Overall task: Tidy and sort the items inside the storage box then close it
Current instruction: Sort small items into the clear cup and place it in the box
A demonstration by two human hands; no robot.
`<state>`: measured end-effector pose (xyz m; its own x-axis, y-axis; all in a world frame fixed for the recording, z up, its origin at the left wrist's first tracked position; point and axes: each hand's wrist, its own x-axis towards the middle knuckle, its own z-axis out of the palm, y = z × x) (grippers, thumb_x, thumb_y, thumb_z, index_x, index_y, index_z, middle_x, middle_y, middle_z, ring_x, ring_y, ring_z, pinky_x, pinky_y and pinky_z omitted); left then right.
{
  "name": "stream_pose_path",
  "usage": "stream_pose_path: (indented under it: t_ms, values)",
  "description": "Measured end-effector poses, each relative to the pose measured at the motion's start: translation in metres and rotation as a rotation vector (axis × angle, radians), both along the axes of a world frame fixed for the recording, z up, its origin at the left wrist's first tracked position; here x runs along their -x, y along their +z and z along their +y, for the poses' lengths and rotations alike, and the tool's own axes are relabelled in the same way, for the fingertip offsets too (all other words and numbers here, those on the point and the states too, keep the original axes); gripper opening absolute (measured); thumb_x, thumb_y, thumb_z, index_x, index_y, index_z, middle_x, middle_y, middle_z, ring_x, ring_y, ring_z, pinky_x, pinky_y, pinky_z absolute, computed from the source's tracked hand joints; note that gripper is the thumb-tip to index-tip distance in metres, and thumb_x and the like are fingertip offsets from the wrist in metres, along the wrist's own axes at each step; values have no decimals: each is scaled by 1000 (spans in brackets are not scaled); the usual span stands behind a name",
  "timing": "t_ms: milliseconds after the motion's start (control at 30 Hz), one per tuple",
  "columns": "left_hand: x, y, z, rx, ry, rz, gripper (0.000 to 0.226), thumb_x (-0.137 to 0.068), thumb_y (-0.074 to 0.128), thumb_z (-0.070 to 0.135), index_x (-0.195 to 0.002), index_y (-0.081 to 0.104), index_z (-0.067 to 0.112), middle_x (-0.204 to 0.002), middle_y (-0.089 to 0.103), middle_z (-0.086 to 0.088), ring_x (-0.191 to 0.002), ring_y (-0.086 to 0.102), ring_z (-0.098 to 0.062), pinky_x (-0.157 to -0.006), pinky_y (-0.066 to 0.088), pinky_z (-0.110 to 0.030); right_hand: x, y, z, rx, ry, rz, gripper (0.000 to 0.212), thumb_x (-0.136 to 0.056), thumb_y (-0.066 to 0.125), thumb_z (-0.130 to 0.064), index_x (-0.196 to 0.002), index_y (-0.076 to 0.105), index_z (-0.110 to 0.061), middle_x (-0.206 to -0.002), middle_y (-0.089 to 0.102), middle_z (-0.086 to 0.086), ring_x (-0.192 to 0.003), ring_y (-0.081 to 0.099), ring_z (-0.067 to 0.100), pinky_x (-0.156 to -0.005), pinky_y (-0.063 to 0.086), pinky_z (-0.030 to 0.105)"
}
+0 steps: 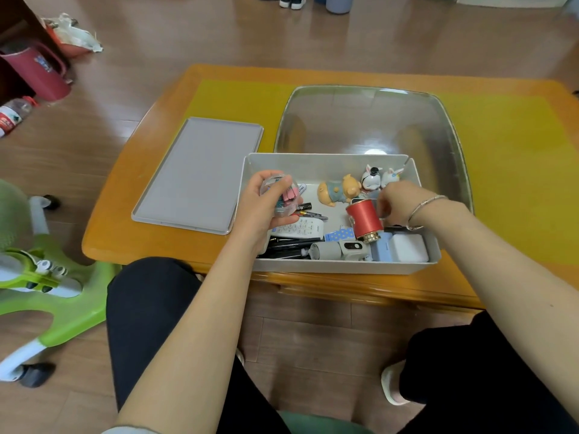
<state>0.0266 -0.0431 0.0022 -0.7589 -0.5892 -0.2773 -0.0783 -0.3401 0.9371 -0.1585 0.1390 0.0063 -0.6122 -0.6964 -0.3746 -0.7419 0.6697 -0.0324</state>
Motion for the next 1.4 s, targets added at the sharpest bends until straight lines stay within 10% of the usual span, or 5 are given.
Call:
stream_pose_path:
  t_ms: [300, 433, 567, 800, 1400]
  values:
    - [3, 2, 4, -56, -13, -4, 10, -93, 58, 24, -103, 57, 23, -108, 68, -14, -89, 72, -26, -58, 59, -31, -3, -5, 3, 64, -67, 47, 32, -83, 62, -12, -110, 60, 5, -90, 66, 17, -84, 62, 32, -73, 51, 33]
    - [7, 3, 9, -11, -13, -39, 17, -87, 68, 33, -99, 59, 26, -112, 66, -14, -92, 71, -28, -56, 56, -29, -5, 5, 7, 263, -46, 96, 20, -77, 57, -14, -58, 54, -9, -62, 53, 9, -66, 55, 31, -59, 48, 34]
    - [12, 2, 15, 0, -17, -39, 18, -89, 67, 31, -102, 58, 25, -113, 65, -13, -91, 71, -27, -56, 56, -29, -16, 16, 2, 572, -223, 48, 18, -71, 62, -27, -71, 54, -12, -67, 55, 0, -60, 51, 18, -51, 34, 25]
    - [20, 0, 23, -5, -8, -30, 14, -93, 62, 28, -106, 63, 23, -115, 63, -13, -93, 69, -27, -57, 56, -29, -47, 36, -22, 1172, -322, -577, 10, -90, 57, -6, -97, 61, -12, -64, 62, 4, -42, 52, 8, -42, 44, 21]
    - [26, -1, 33, -8, -180, -10, 36, -101, 45, 30, -117, 51, -2, -121, 61, -22, -101, 62, -21, -76, 55, -28, -58, 17, -42, 1085, -461, -775, 23, -87, 67, -25, -104, 68, -9, -73, 64, 2, -43, 51, 9, -34, 41, 20]
